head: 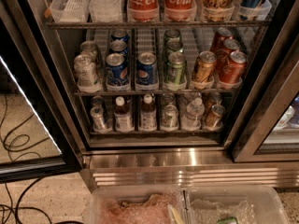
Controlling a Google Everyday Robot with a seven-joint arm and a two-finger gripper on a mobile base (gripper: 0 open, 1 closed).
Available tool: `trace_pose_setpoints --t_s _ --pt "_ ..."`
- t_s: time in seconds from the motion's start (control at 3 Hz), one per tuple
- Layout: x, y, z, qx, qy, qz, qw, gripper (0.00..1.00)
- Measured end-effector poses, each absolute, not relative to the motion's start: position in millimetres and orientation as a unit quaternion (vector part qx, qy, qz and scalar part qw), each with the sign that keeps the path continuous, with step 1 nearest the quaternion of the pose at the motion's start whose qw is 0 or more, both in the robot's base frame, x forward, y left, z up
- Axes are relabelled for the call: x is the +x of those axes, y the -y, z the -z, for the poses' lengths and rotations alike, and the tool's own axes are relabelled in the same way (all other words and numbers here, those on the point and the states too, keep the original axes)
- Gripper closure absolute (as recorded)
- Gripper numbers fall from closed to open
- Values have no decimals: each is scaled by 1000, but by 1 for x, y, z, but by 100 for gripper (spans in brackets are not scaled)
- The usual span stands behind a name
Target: Pick blue plastic bottle from bottom shelf of fridge
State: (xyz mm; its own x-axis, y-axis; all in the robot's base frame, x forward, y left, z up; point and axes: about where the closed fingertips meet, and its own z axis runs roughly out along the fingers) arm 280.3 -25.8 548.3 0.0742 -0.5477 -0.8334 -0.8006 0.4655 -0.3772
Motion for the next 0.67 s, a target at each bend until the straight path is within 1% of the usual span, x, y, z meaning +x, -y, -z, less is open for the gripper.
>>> trace_pose_setpoints --t_s 0.33,0.67 --pt "286 25 -549 -496 -678 -122 528 0" --pt "322 32 -565 -483 -689 -104 530 0"
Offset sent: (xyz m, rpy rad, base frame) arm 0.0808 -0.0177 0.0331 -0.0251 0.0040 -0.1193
